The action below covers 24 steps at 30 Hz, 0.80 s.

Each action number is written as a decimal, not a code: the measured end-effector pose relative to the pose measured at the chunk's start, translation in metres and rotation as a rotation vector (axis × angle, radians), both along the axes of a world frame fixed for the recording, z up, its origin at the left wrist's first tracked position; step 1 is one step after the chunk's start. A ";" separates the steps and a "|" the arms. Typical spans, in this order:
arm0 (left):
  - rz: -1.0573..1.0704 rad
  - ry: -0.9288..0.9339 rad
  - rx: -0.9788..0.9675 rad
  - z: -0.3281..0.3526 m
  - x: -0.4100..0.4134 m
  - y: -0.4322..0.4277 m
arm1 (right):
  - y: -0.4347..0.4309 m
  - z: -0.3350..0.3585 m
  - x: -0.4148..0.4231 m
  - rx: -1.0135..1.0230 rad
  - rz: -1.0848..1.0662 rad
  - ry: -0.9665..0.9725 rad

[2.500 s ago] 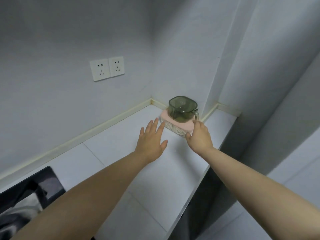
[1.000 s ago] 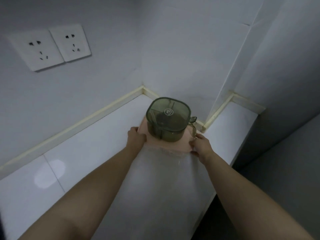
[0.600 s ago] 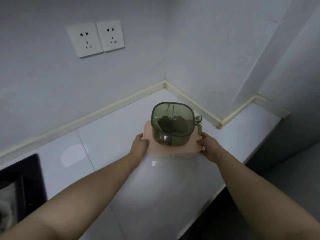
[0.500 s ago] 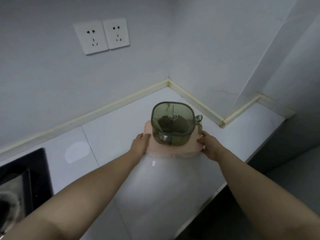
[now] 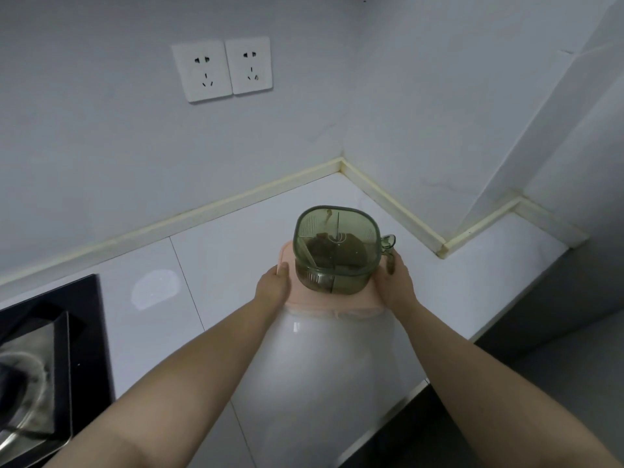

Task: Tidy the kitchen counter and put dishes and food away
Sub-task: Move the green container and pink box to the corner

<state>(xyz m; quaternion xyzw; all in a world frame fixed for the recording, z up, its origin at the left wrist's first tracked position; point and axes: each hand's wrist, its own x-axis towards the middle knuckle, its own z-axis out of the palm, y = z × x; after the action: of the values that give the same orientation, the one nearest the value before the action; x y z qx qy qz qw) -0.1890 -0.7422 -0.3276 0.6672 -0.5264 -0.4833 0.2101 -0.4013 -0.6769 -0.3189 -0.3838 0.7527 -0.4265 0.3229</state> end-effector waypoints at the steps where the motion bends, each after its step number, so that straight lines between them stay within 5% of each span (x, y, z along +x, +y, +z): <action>1: 0.003 0.033 0.002 -0.001 0.001 0.000 | 0.000 -0.001 0.000 -0.002 0.008 0.039; 9: 0.079 0.340 0.078 -0.012 0.003 -0.005 | -0.004 -0.012 -0.003 0.033 -0.022 0.128; 24: 0.254 0.361 -0.051 0.029 0.036 -0.006 | -0.028 0.028 0.032 -0.045 0.035 0.105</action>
<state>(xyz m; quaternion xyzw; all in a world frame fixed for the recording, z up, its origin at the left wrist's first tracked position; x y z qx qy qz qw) -0.1527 -0.7481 -0.2987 0.6253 -0.4040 -0.5511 0.3769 -0.3689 -0.7044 -0.2905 -0.4257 0.7522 -0.4167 0.2816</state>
